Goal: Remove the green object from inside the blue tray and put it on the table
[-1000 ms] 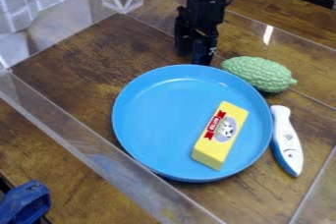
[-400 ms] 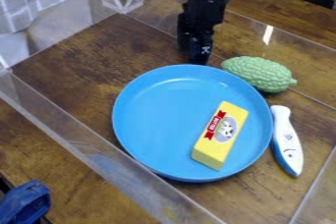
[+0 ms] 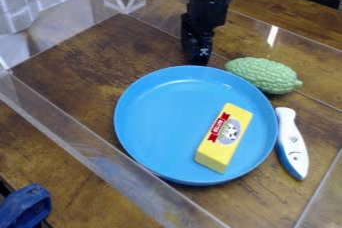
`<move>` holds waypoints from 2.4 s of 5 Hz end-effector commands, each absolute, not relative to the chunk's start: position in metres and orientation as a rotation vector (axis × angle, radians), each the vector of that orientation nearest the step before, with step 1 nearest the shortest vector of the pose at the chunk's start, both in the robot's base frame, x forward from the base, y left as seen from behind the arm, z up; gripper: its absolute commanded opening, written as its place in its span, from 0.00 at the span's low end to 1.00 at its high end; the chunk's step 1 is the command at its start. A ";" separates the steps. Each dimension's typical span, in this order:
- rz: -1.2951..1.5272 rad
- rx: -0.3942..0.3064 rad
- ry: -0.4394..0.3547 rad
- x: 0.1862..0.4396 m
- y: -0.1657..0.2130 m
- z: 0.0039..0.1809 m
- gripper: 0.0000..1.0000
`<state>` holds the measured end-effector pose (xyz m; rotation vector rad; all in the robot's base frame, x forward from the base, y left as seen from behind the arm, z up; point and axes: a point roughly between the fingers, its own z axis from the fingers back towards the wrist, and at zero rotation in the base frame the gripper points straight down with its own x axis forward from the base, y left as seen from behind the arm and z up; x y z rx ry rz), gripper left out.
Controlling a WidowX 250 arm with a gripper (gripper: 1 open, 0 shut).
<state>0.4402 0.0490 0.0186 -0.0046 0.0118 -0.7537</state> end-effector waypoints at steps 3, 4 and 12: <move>-0.924 -0.044 0.047 0.434 0.034 0.009 1.00; -0.918 -0.051 0.047 0.436 0.032 0.009 1.00; -1.323 -0.098 0.040 0.427 -0.030 0.009 1.00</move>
